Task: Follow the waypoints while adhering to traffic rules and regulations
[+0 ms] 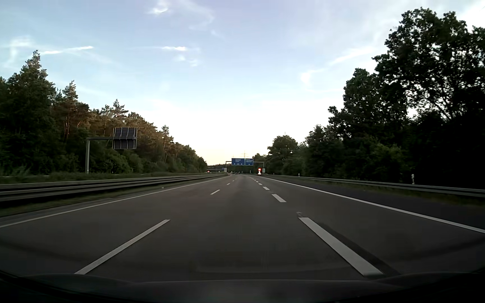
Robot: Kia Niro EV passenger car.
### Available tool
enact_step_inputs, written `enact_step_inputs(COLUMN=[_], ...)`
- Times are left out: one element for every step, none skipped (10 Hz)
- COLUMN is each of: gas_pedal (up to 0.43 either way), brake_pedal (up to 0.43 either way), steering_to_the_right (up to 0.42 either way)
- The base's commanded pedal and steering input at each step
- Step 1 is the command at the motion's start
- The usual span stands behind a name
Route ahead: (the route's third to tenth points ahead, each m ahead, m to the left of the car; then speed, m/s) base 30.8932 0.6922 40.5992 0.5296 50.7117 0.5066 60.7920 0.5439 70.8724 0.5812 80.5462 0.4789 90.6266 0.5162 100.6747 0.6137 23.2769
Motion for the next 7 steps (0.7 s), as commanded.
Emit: enact_step_inputs(gas_pedal=[0.157, 0.157, 0.157, 0.157, 0.157, 0.157, 0.157], brake_pedal=[0.0, 0.0, 0.0, 0.0, 0.0, 0.0, 0.0], steering_to_the_right=[0.001, 0.001, 0.001, 0.001, 0.001, 0.001, 0.001])
